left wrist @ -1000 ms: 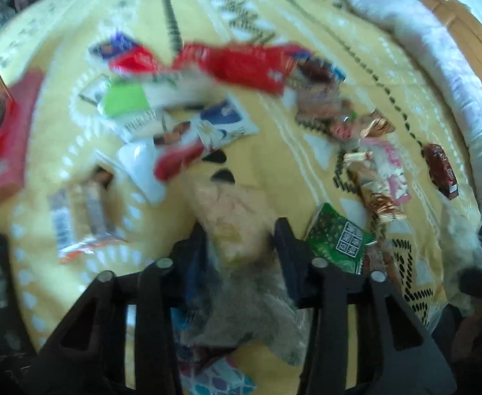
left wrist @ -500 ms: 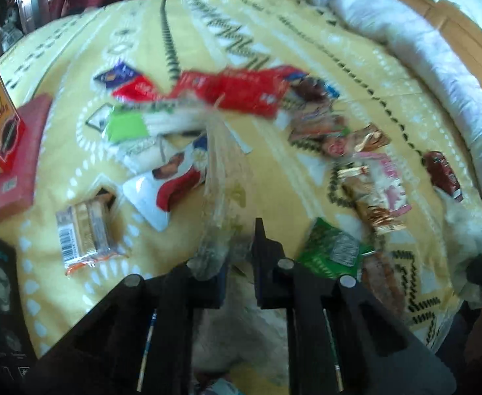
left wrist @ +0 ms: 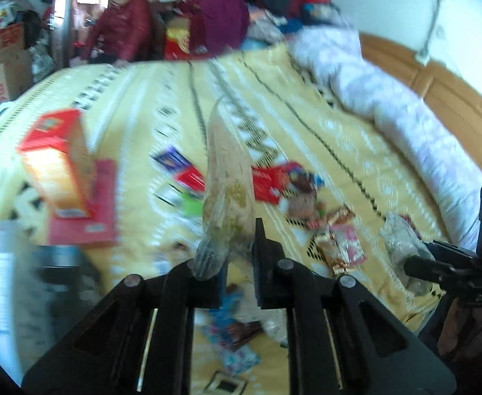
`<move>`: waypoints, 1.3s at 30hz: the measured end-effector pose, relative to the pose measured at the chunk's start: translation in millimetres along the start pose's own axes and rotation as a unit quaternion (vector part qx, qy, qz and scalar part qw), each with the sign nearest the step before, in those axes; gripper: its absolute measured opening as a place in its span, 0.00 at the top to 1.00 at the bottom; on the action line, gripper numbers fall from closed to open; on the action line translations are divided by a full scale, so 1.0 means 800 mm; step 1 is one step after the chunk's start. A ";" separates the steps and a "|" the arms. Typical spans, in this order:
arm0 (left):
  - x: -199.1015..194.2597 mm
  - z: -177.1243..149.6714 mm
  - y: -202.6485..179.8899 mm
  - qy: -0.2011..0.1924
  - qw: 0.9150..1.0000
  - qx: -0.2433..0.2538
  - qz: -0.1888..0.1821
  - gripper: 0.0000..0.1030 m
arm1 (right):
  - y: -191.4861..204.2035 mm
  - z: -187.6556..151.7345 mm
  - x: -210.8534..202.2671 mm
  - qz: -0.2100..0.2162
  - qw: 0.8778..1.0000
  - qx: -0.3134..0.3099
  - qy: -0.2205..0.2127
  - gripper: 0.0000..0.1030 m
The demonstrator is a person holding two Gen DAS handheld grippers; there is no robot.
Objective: Organize snacks
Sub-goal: 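Carry the rice-snack bag and clear packet over the glass bowl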
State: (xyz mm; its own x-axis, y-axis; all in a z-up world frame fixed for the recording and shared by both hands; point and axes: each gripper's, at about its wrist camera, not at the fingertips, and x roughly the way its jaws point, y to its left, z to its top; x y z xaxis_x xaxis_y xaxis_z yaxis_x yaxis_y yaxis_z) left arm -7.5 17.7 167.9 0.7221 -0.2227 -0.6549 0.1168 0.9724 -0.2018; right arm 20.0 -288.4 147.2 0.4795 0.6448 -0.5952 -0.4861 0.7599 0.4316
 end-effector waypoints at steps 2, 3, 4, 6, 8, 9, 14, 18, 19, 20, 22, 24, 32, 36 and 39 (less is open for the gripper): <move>-0.035 0.006 0.024 -0.020 1.000 -0.018 0.008 0.87 | 0.027 0.019 -0.003 0.006 1.000 -0.021 -0.008 0.42; -0.050 0.007 0.033 -0.030 0.999 -0.023 0.013 0.87 | 0.040 0.027 -0.003 0.009 0.999 -0.031 -0.011 0.42; -0.071 0.010 0.047 -0.044 0.998 -0.029 0.022 0.87 | 0.052 0.034 -0.003 0.013 0.999 -0.040 -0.014 0.42; -0.107 0.011 0.071 -0.066 0.996 -0.037 0.042 0.87 | 0.087 0.053 0.003 0.027 0.998 -0.062 -0.019 0.42; -0.145 0.009 0.101 -0.085 0.993 -0.048 0.071 0.87 | 0.121 0.067 0.013 0.044 0.996 -0.079 -0.020 0.42; -0.163 0.006 0.118 -0.094 0.990 -0.056 0.087 0.87 | 0.144 0.075 0.020 0.056 0.994 -0.091 -0.019 0.42; -0.225 -0.014 0.201 -0.110 0.975 -0.104 0.162 0.87 | 0.254 0.101 0.063 0.110 0.983 -0.143 -0.009 0.42; -0.256 -0.035 0.254 -0.112 0.962 -0.131 0.214 0.87 | 0.352 0.107 0.111 0.158 0.970 -0.184 0.017 0.42; -0.261 -0.041 0.265 -0.111 0.959 -0.138 0.223 0.87 | 0.370 0.106 0.121 0.164 0.967 -0.192 0.023 0.42; -0.265 -0.047 0.277 -0.111 0.956 -0.147 0.227 0.87 | 0.397 0.106 0.137 0.177 0.963 -0.200 0.033 0.42; -0.269 -0.056 0.293 -0.109 0.953 -0.160 0.234 0.87 | 0.436 0.103 0.163 0.192 0.957 -0.212 0.049 0.43; -0.267 -0.065 0.310 -0.103 0.951 -0.169 0.238 0.87 | 0.466 0.100 0.184 0.200 0.952 -0.223 0.062 0.43; -0.276 -0.090 0.345 -0.092 0.948 -0.193 0.238 0.87 | 0.559 0.076 0.262 0.216 0.935 -0.256 0.114 0.43; -0.281 -0.095 0.353 -0.092 0.946 -0.201 0.238 0.87 | 0.581 0.066 0.285 0.222 0.930 -0.263 0.126 0.43; -0.280 -0.097 0.356 -0.090 0.946 -0.203 0.237 0.87 | 0.588 0.060 0.292 0.223 0.928 -0.268 0.132 0.43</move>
State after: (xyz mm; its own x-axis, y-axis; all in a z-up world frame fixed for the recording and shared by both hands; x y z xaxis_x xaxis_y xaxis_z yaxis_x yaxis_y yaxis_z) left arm -189.0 339.3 200.9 0.7367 0.2822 -0.6145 -0.4939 0.8453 -0.2038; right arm -61.8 223.4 243.6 -0.0188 0.7892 -0.6139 -0.9209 0.2254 0.3180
